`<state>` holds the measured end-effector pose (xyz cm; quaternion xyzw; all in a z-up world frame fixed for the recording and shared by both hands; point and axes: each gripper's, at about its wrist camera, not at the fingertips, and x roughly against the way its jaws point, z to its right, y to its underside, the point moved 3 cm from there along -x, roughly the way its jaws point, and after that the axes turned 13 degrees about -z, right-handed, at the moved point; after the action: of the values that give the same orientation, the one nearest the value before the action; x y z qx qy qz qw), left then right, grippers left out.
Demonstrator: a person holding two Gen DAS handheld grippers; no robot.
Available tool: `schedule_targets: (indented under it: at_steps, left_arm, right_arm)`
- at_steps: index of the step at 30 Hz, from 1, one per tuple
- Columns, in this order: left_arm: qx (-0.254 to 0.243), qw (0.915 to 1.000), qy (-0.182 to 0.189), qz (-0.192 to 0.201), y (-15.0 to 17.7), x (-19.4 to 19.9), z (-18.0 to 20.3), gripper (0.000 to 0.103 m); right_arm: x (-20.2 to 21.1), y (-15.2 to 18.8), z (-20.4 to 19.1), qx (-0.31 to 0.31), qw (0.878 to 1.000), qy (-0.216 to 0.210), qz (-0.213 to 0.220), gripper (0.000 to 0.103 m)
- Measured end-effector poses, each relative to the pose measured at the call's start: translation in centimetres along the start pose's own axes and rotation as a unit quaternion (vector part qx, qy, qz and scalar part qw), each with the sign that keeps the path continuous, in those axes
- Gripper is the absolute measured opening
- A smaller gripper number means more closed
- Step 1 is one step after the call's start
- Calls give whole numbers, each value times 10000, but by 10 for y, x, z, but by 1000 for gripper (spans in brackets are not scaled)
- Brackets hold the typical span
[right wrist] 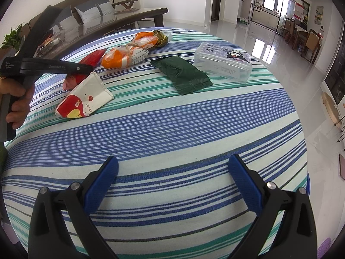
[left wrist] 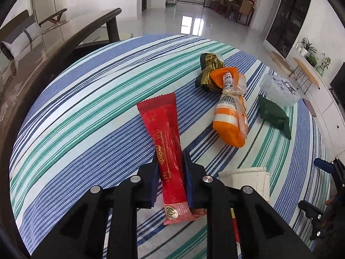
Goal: Collect trash
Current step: 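Grasp the red wrapper with the left tool while the right tool grasps the paper cup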
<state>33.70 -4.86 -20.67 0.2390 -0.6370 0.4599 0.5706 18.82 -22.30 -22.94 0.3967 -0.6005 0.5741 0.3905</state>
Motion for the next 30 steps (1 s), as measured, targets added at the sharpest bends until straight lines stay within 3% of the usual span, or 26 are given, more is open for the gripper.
schedule_targets:
  at_steps: [10, 15, 17, 21, 27, 29, 30]
  left_arm:
    - [886, 9958, -143, 150, 91, 55, -34, 17]
    - [995, 9939, -354, 311, 129, 75, -34, 16]
    - [1024, 9934, -385, 348, 138, 78, -33, 16]
    - [1170, 9918, -344, 387, 147, 79, -32, 16]
    - [1227, 9913, -243, 411, 149, 80, -20, 16]
    - [1190, 9917, -245, 416, 148, 81, -13, 16]
    - [1173, 9919, -238, 416, 148, 80, -10, 16]
  right_arm:
    - [2, 1, -3, -127, 9999, 22, -34, 98]
    - [11, -1, -58, -388, 9875, -1493, -318, 98]
    - [8, -9, -80, -345, 9866, -1549, -367, 98]
    - [-11, -46, -109, -611, 9911, -1151, -262, 98]
    - [-34, -85, -136, -147, 9982, -530, -252, 95]
    - [-31, -83, -130, 103, 9993, -303, -168, 67]
    - [-30, -80, -125, 237, 9987, -413, -169, 65]
